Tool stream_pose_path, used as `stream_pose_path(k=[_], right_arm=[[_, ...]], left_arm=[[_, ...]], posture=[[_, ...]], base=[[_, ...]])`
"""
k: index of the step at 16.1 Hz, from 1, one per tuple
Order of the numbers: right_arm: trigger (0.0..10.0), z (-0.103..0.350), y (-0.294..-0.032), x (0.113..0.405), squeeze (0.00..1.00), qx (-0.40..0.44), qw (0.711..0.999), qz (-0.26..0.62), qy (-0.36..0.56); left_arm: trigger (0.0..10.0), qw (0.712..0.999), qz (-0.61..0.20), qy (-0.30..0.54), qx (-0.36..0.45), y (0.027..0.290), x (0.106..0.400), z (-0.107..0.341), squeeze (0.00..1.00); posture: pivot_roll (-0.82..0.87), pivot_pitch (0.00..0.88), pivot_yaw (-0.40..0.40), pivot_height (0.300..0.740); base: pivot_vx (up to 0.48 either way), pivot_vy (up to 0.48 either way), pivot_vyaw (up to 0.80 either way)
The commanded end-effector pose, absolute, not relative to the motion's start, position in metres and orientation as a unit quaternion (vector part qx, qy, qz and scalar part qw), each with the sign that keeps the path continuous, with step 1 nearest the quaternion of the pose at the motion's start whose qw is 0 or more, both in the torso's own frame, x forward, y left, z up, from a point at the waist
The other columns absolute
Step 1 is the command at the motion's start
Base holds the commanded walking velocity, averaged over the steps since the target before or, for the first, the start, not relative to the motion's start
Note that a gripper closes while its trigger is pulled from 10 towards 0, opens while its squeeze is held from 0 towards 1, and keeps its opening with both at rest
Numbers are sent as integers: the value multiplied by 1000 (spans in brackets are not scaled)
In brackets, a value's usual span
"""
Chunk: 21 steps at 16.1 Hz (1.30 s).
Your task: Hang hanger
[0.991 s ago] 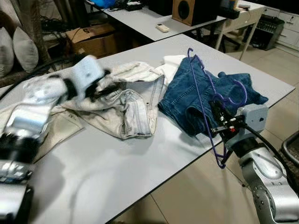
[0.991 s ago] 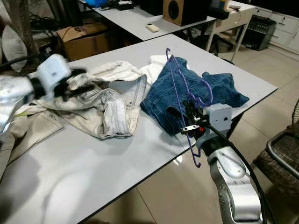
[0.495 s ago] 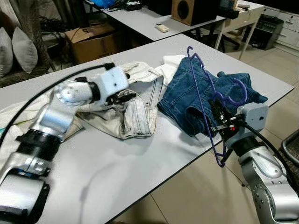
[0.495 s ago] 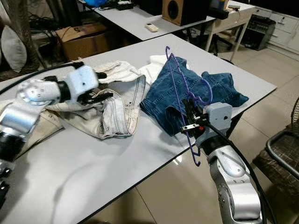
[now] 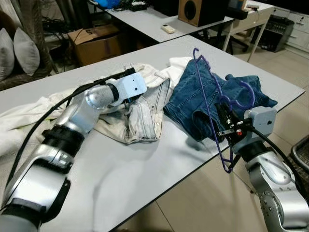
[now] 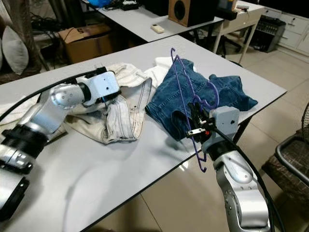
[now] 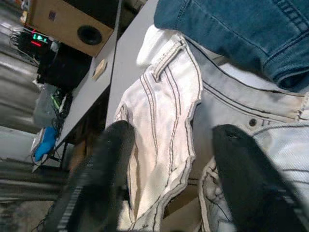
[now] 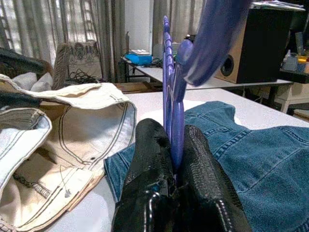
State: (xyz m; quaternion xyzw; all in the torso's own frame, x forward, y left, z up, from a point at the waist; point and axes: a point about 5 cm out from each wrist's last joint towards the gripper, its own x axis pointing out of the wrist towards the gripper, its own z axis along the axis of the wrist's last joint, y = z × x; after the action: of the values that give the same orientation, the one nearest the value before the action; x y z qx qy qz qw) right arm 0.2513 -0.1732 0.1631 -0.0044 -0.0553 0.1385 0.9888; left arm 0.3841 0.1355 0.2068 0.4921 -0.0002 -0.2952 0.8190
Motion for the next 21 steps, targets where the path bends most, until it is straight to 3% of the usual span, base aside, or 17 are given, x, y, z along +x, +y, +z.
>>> stream_pose_path(k=[1,3,9,14,19,21], right_arm=[[10000,168,-171,251,0,-5,988,142,-65],[10000,168,-171,251,0,-5,988,141,-64],[10000,168,-170,252,0,-5,988,140,-67],[10000,168,-169,253,0,-4,988,141,-66],[10000,166,-171,253,0,-5,987,148,-60],[10000,167,-172,253,0,-6,987,148,-60]], left_arm=[[1098,816,-283,-3,504,134,388,207,0],[0,812,-288,-5,508,130,389,205,0],[0,823,-241,17,514,140,397,201,0],[0,844,-181,58,502,176,403,215,0],[0,845,-141,70,510,204,402,222,0],[0,850,-141,59,505,204,402,226,0]], posture=[[-202,0,81,740],[-204,0,83,740],[-206,0,87,740],[-194,0,82,740],[-187,0,74,740],[-187,0,72,740]], base=[[0,0,0],[0,0,0],[0,0,0],[0,0,0],[0,0,0],[0,0,0]])
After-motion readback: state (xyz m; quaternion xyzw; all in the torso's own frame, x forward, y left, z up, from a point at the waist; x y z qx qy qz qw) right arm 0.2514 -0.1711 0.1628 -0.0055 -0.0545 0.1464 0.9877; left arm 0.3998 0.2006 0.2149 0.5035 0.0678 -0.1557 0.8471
